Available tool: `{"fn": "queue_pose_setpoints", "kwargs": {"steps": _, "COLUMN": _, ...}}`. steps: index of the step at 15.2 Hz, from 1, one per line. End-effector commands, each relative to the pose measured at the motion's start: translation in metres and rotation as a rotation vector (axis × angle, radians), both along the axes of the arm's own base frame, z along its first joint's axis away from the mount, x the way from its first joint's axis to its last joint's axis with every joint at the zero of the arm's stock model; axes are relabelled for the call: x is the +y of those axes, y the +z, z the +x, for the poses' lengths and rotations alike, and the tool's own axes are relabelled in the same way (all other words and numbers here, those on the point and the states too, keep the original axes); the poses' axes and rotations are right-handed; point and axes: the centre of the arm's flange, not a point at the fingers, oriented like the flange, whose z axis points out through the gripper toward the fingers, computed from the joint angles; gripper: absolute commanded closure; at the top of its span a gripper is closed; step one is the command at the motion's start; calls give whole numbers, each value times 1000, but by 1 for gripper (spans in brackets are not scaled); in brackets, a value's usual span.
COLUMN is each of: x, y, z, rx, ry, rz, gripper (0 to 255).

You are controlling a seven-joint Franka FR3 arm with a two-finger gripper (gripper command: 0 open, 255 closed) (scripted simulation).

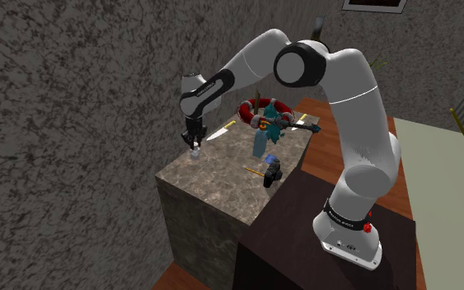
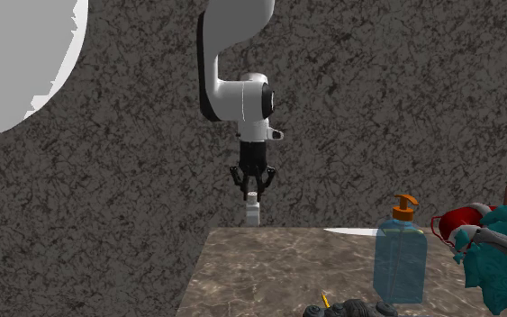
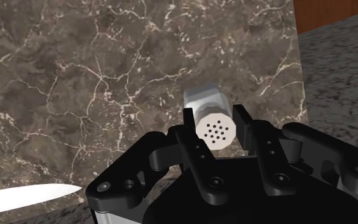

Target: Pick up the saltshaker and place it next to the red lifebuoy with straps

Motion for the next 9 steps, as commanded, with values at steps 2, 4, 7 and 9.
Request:
{"fn": "queue_pose_setpoints", "kwargs": {"steps": 2, "x": 0, "y": 16, "z": -1, "rx": 0, "ry": 0, "rz": 0, "gripper": 255}}
{"fn": "queue_pose_setpoints", "kwargs": {"steps": 4, "x": 0, "y": 27, "z": -1, "rx": 0, "ry": 0, "rz": 0, "gripper": 255}}
{"fn": "queue_pose_setpoints", "kwargs": {"steps": 7, "x": 0, "y": 43, "z": -1, "rx": 0, "ry": 0, "rz": 0, "gripper": 255}}
{"fn": "queue_pose_setpoints", "kwargs": {"steps": 9, "x": 0, "y": 53, "z": -1, "rx": 0, "ry": 0, "rz": 0, "gripper": 255}}
